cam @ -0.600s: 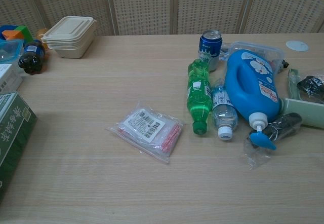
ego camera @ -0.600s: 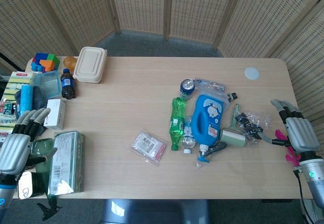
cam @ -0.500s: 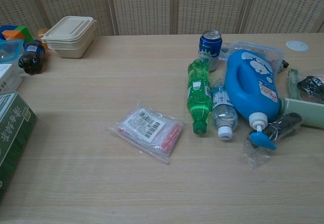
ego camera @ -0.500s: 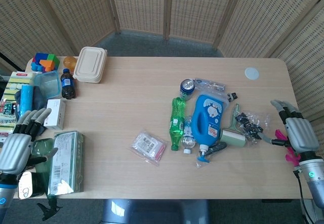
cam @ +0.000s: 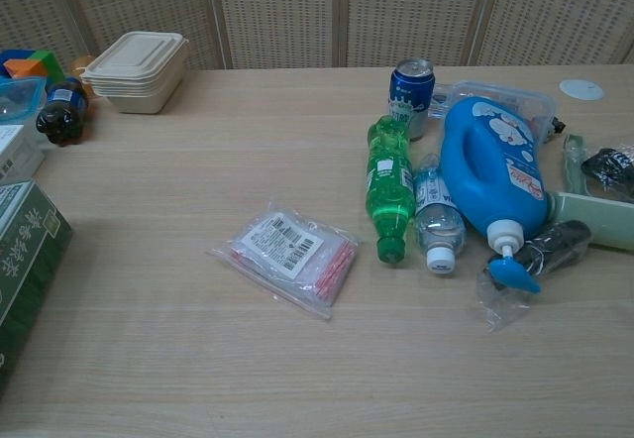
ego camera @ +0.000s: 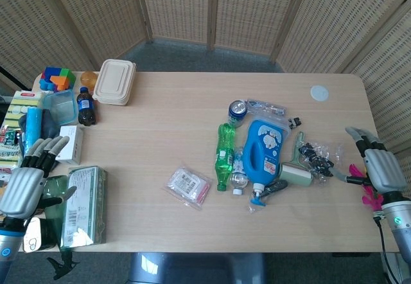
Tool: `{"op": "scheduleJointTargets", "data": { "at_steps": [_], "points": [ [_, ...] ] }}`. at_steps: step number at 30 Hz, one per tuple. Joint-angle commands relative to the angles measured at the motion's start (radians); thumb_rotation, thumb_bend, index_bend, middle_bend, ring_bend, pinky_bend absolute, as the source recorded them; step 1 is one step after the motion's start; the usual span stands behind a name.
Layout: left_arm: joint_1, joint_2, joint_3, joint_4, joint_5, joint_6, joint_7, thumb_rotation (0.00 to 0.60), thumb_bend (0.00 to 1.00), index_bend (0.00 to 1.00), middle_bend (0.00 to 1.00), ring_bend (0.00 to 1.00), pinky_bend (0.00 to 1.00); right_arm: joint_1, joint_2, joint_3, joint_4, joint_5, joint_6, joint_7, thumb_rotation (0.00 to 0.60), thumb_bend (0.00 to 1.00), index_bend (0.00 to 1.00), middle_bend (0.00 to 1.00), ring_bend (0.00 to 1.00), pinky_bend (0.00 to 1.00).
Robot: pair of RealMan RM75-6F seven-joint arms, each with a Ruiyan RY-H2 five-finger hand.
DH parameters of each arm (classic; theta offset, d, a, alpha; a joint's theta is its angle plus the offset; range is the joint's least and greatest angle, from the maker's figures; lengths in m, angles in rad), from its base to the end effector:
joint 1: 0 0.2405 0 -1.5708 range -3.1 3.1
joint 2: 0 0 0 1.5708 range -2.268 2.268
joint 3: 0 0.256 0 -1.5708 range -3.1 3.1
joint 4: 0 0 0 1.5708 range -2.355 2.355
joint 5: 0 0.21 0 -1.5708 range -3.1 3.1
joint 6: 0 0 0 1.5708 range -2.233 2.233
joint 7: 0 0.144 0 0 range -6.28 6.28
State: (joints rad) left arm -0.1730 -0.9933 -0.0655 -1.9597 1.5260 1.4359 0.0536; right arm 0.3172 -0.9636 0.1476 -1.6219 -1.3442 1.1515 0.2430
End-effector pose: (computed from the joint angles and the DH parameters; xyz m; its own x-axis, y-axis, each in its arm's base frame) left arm -0.2277 0.1984 0.1644 0.2454 0.0334 0.9689 0.9594 -0.1515 -0.2378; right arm -0.2946 -0.2719 0.1919 0.2673 -0.1223 0.9558 -0.9636 -0.0312 0.2655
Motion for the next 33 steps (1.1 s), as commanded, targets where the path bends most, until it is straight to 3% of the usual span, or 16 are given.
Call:
{"op": "scheduleJointTargets", "data": {
  "at_steps": [1, 12, 33],
  "points": [
    [-0.003, 0.002, -0.001, 0.000, 0.002, -0.003, 0.001, 0.600, 0.26, 0.00, 0.00, 0.00, 0.00, 0.013, -0.014, -0.011, 0.013, 0.001, -0.031, -0.010, 0.312, 0.21, 0.04, 0.06, 0.00, 0.00],
    [-0.014, 0.006, 0.002, 0.007, 0.010, -0.018, -0.018, 0.600, 0.26, 0.00, 0.00, 0.00, 0.00, 0.104, -0.128, -0.023, 0.160, 0.032, -0.181, -0.089, 0.312, 0.21, 0.00, 0.00, 0.00, 0.00],
    [0.001, 0.021, 0.013, -0.003, 0.017, 0.000, -0.023, 0.600, 0.26, 0.00, 0.00, 0.00, 0.00, 0.173, -0.296, -0.045, 0.454, 0.027, -0.311, 0.010, 0.315, 0.21, 0.00, 0.00, 0.00, 0.00]
  ]
}}
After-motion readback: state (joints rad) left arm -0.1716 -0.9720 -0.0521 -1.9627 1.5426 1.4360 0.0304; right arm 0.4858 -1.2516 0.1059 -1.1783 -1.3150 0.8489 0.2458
